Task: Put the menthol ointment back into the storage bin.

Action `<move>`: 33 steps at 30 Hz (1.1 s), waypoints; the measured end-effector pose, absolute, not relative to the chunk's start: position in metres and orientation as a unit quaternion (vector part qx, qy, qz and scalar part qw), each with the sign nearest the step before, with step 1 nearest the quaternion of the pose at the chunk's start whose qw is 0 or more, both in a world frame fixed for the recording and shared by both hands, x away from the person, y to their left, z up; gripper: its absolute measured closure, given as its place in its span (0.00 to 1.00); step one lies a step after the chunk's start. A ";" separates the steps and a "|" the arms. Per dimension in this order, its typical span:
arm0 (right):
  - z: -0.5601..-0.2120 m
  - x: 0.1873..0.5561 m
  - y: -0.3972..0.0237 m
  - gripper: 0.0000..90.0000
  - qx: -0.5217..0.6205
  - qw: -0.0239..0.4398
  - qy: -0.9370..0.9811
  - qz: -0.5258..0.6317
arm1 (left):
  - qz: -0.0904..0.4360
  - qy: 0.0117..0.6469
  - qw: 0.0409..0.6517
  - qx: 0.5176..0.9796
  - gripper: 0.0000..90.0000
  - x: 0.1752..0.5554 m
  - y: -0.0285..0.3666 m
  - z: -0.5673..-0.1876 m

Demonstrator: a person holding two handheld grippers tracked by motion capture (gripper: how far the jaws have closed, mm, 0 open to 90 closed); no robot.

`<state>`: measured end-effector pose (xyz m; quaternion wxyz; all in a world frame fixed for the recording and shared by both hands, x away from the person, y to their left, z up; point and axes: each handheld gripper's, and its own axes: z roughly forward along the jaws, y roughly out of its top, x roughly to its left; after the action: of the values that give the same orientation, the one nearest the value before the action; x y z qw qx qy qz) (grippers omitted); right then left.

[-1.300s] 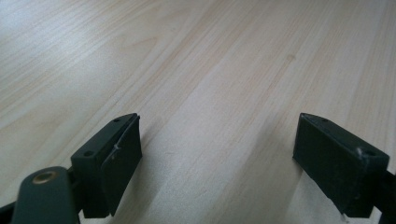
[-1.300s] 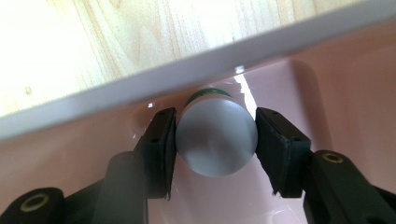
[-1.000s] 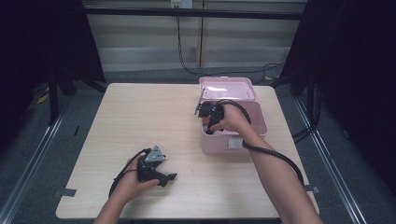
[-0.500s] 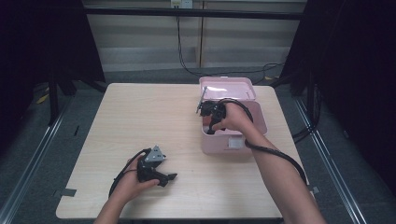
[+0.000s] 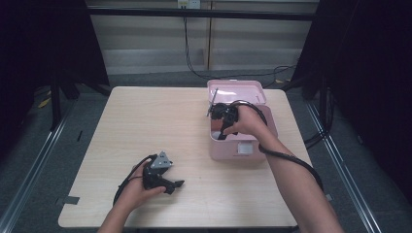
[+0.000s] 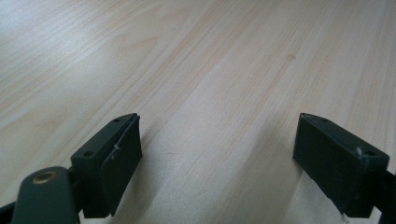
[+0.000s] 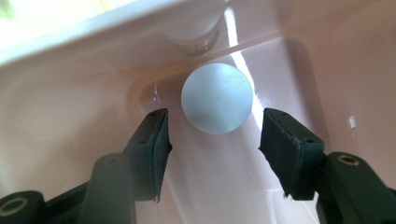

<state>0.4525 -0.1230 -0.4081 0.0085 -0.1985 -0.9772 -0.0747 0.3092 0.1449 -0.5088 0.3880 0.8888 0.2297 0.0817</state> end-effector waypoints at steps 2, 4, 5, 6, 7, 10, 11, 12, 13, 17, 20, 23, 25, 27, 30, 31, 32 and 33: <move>-0.407 0.452 -0.125 0.46 -0.198 0.008 -0.977 -0.075 | 0.082 0.229 0.388 0.889 0.16 0.309 0.145 -0.509; -0.404 0.452 -0.128 0.45 -0.201 0.006 -0.977 -0.077 | 0.082 0.230 0.387 0.889 0.16 0.309 0.145 -0.509; -0.403 0.452 -0.129 0.45 -0.203 0.007 -0.976 -0.075 | 0.082 0.229 0.388 0.889 0.16 0.309 0.145 -0.509; -0.403 0.452 -0.129 0.45 -0.203 0.007 -0.976 -0.075 | 0.082 0.229 0.388 0.889 0.16 0.309 0.145 -0.509; -0.401 0.451 -0.132 0.43 -0.207 0.006 -0.976 -0.075 | 0.082 0.229 0.388 0.889 0.17 0.309 0.145 -0.509; -0.399 0.452 -0.135 0.43 -0.205 0.004 -0.976 -0.079 | 0.082 0.229 0.388 0.889 0.17 0.309 0.145 -0.509; -0.397 0.451 -0.137 0.42 -0.209 0.004 -0.975 -0.078 | 0.082 0.229 0.388 0.889 0.16 0.309 0.145 -0.509; -0.397 0.451 -0.139 0.42 -0.211 0.004 -0.974 -0.077 | 0.082 0.229 0.387 0.889 0.16 0.309 0.145 -0.509; -0.396 0.451 -0.140 0.41 -0.213 0.003 -0.974 -0.077 | 0.081 0.229 0.388 0.889 0.16 0.309 0.145 -0.509; -0.393 0.450 -0.146 0.39 -0.221 0.004 -0.972 -0.082 | 0.081 0.229 0.388 0.889 0.17 0.309 0.145 -0.509; -0.389 0.450 -0.150 0.38 -0.222 0.001 -0.972 -0.080 | 0.081 0.229 0.388 0.889 0.17 0.309 0.145 -0.509; -0.385 0.449 -0.154 0.35 -0.228 0.002 -0.970 -0.089 | 0.081 0.229 0.388 0.889 0.17 0.309 0.145 -0.509; -0.384 0.449 -0.155 0.34 -0.230 0.003 -0.969 -0.088 | 0.081 0.230 0.388 0.889 0.16 0.309 0.145 -0.509; -0.380 0.448 -0.159 0.32 -0.232 0.000 -0.969 -0.089 | 0.081 0.229 0.388 0.889 0.17 0.309 0.145 -0.509; -0.376 0.447 -0.163 0.30 -0.240 -0.002 -0.967 -0.088 | 0.080 0.229 0.389 0.889 0.17 0.309 0.145 -0.509; -0.376 0.447 -0.163 0.30 -0.240 -0.002 -0.967 -0.088 | 0.080 0.229 0.389 0.889 0.17 0.309 0.145 -0.509; -0.374 0.447 -0.164 0.29 -0.238 -0.003 -0.967 -0.090 | 0.080 0.229 0.389 0.889 0.17 0.309 0.145 -0.509; -0.371 0.446 -0.167 0.28 -0.242 -0.003 -0.966 -0.093 | 0.080 0.230 0.389 0.889 0.17 0.309 0.145 -0.509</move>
<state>0.4464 -0.1674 -0.3714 -0.0029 -0.2425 -0.9657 -0.0931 0.3094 0.1450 -0.5088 0.3887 0.8886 0.2299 0.0800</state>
